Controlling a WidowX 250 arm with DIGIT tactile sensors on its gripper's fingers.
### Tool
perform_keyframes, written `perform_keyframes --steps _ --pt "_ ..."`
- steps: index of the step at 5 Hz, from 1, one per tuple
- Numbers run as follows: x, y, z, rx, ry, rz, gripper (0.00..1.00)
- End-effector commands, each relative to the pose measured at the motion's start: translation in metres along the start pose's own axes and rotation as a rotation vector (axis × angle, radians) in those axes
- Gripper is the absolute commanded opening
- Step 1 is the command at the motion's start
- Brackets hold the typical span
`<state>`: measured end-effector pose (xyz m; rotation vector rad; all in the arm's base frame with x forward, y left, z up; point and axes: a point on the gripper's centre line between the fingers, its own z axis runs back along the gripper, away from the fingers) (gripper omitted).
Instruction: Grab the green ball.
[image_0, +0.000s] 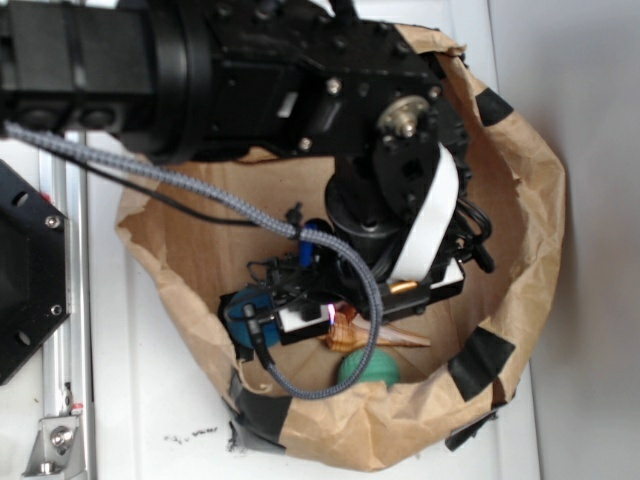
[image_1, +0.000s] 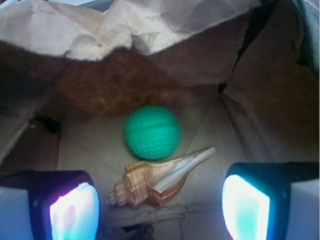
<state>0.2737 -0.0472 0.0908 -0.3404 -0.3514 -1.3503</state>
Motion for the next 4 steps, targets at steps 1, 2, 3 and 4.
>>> perform_keyframes --steps 1,2,3,4 --pt "0.018 0.002 -0.024 0.055 0.022 -0.099 1.0" --pt "0.026 0.0 -0.031 0.037 0.009 -0.116 1.0" --pt "0.035 -0.009 -0.029 0.001 -0.016 -0.142 1.0" --pt "0.038 -0.012 -0.033 -0.006 0.001 -0.162 1.0"
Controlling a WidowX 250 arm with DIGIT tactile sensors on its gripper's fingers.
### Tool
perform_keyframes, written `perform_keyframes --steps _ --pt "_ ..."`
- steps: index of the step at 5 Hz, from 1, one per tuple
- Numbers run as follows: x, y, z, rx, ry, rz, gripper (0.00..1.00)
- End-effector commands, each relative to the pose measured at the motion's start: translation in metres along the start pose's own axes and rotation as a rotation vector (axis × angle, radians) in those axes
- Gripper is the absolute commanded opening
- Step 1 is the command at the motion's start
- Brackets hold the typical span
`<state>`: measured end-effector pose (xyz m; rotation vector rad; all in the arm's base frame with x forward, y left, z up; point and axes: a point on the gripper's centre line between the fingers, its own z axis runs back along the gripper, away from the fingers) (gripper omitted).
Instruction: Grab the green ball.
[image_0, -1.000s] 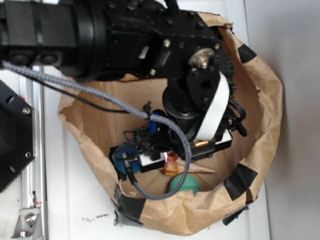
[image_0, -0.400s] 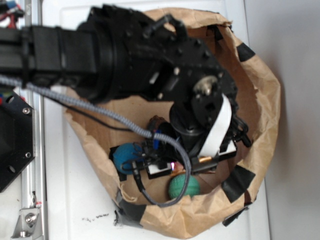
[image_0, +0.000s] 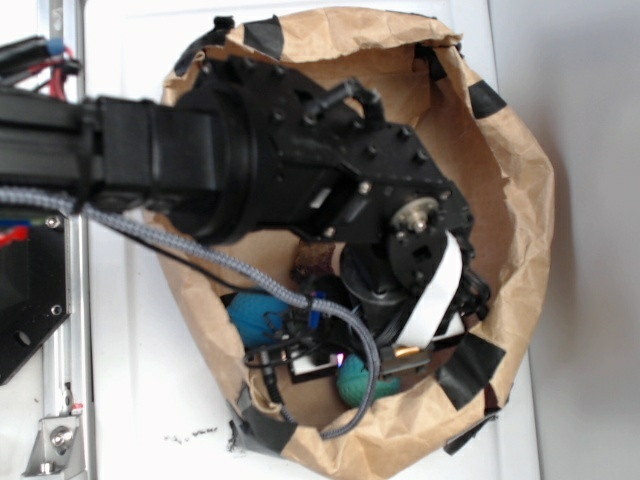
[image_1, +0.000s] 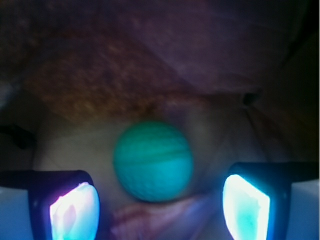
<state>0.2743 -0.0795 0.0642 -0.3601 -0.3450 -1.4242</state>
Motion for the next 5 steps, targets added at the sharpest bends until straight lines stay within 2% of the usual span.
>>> perform_keyframes --steps 1,2,3,4,5 --pt "0.022 -0.005 -0.009 0.03 0.016 -0.089 1.0" --pt "0.023 -0.004 -0.025 0.002 0.001 -0.092 1.0" --pt "0.025 -0.025 -0.051 -0.071 -0.004 -0.096 1.0" --pt "0.023 -0.02 -0.046 -0.055 -0.036 -0.065 0.0" --pt "0.021 -0.016 -0.034 -0.031 -0.071 -0.054 0.0"
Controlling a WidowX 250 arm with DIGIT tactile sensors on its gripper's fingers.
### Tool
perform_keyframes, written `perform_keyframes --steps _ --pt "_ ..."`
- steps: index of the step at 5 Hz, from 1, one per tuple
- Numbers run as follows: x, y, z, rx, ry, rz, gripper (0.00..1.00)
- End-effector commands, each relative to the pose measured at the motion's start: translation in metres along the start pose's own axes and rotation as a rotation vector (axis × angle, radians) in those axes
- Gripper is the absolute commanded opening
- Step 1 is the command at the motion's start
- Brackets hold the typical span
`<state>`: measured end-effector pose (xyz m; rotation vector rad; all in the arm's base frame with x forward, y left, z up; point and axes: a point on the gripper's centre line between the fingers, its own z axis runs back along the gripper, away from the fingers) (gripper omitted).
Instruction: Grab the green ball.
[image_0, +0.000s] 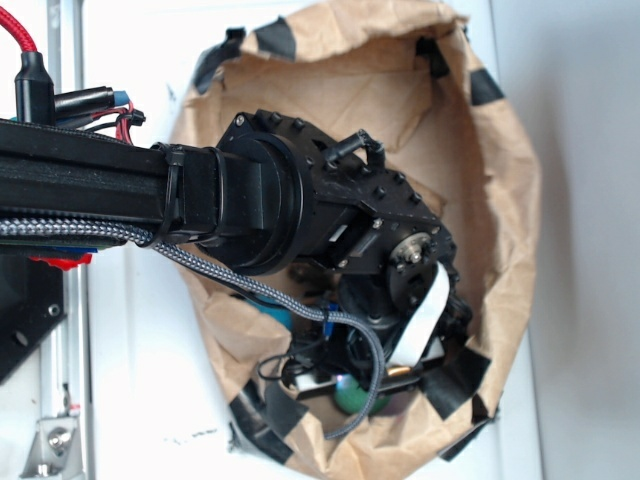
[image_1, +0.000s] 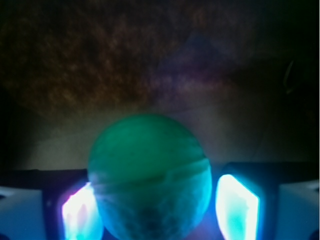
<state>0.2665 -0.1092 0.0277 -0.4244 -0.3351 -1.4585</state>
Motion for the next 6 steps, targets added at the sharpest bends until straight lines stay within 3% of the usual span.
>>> perform_keyframes --steps 1,2,3,4,5,6 --pt "0.013 -0.005 0.023 0.059 -0.035 -0.03 0.0" --pt "0.015 -0.004 0.061 0.17 -0.006 0.009 0.0" --pt "0.01 -0.009 0.115 0.303 -0.075 0.19 0.0" --pt "0.007 -0.017 0.142 0.342 0.106 0.441 0.0" --pt "0.014 -0.026 0.151 0.336 0.383 0.695 0.0" --pt "0.022 -0.026 0.153 0.355 0.493 0.951 0.0"
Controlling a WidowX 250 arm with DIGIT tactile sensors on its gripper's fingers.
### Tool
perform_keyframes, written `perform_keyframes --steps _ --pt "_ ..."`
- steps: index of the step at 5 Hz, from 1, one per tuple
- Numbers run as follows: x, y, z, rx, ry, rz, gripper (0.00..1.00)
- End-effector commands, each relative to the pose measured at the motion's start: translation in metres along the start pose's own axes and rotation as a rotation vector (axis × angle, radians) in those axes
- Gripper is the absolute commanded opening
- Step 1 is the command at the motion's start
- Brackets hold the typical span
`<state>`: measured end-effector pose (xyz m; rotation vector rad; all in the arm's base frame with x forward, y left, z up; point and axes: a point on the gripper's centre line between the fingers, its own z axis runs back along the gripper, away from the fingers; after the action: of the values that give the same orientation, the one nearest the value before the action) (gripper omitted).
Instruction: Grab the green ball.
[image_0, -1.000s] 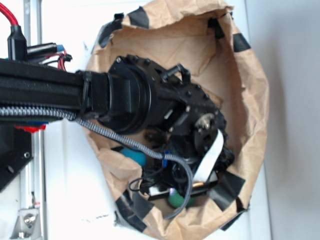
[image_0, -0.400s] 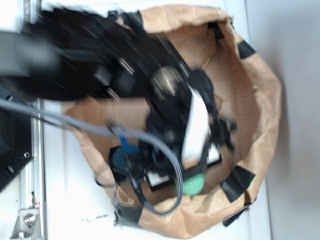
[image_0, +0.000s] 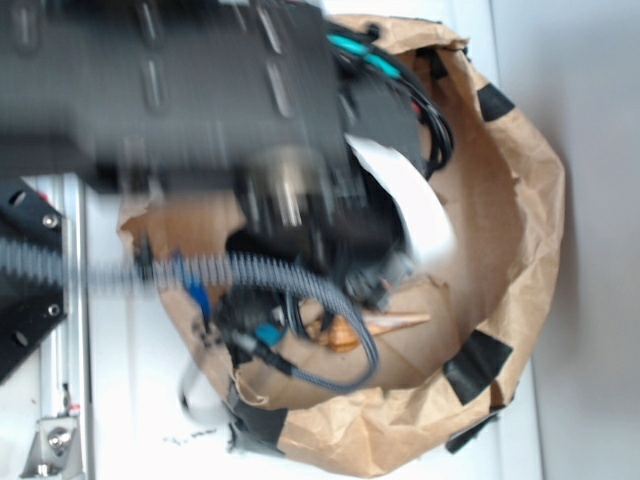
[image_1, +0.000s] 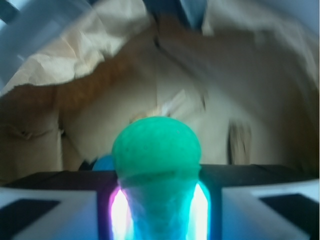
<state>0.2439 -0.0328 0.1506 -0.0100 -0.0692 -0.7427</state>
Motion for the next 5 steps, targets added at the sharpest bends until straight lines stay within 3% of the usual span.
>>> perform_keyframes --steps 1,2,3,5 --pt "0.023 -0.013 0.031 0.075 0.152 0.475 0.0" --pt "0.014 -0.001 0.041 0.096 0.035 0.593 0.0" --pt "0.006 -0.004 0.048 0.159 -0.035 0.602 0.0" --pt "-0.004 0.007 0.037 0.18 -0.005 0.646 0.0"
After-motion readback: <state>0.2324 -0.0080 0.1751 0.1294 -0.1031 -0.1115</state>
